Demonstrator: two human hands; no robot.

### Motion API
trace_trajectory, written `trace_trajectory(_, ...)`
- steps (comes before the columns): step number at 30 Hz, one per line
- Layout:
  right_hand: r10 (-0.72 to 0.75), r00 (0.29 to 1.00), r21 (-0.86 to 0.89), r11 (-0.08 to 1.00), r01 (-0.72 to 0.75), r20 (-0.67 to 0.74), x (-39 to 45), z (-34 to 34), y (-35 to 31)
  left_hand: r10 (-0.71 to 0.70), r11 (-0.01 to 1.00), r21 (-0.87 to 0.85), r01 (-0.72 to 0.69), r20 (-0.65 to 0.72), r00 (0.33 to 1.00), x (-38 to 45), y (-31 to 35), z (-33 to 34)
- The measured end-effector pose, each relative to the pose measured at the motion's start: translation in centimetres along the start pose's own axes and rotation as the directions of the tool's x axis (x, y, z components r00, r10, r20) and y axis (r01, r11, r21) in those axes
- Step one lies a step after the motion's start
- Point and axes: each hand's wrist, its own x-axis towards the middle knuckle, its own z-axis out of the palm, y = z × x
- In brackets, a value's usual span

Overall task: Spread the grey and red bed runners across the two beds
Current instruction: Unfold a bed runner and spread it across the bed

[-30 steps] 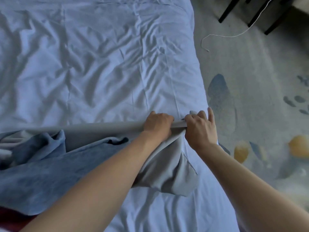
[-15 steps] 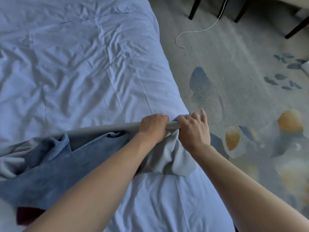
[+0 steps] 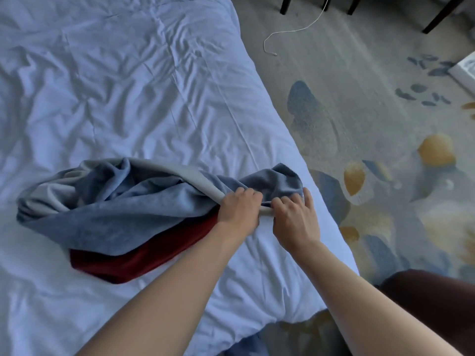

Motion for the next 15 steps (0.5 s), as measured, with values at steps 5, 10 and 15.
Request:
trace_trajectory(5,0.015,1.0,0.024,1.0,-0.015,-0.016,-5.6,3.8,-1.7,0.039,0.998,0.054,-0.038,-0.023,0.999,-5.1,0.9,3.3)
trace_trajectory(10,0.063,0.992,0.017,0.998,-0.065,0.107,-10.4,7.5,-2.5,0.065,0.994,0.082,-0.07,0.055,0.996,-9.1,1.7,7.4)
trace_trajectory(15,0.07,0.995,0.077,0.994,-0.075,0.064,-10.9,7.0,-1.7,0.094,0.995,0.026,-0.096,0.086,0.992,-9.4,2.7,6.5)
